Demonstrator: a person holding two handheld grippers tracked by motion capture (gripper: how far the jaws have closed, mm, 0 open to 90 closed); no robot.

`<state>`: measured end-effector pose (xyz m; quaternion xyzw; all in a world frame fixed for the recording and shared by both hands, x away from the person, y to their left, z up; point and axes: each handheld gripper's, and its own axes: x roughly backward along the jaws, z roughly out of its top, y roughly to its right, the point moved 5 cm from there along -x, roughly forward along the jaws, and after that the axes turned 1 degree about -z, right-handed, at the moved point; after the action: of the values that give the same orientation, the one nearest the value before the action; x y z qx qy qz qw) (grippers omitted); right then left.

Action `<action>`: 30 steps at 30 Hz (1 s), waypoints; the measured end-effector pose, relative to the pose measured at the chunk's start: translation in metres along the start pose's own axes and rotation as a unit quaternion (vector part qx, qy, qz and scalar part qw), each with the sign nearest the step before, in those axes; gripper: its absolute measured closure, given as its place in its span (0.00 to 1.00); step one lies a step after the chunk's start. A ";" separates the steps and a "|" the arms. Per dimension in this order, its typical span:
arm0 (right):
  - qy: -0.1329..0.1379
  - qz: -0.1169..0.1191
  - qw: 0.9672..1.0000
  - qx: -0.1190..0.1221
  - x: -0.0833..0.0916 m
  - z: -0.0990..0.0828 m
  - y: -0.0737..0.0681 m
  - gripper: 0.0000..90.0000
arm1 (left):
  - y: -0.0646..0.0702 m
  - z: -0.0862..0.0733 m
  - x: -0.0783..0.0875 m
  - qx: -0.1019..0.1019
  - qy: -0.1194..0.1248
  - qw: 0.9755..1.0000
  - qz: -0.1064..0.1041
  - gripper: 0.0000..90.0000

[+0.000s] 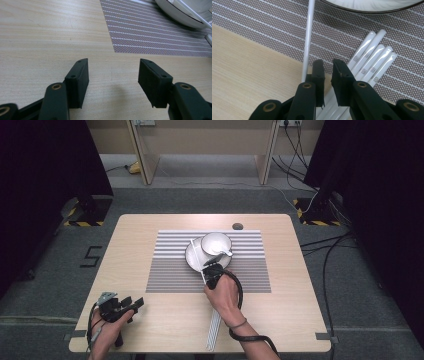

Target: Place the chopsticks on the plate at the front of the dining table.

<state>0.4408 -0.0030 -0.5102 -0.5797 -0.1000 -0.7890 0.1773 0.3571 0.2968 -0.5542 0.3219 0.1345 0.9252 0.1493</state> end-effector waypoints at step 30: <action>0.006 0.025 1.000 -0.004 -0.006 0.019 -0.028 0.89 | 0.000 0.000 0.000 0.001 0.001 1.000 -0.002 0.46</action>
<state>0.4480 0.0310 -0.5086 -0.5775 -0.0816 -0.7885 0.1952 0.3571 0.2970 -0.5542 0.3214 0.1364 0.9249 0.1503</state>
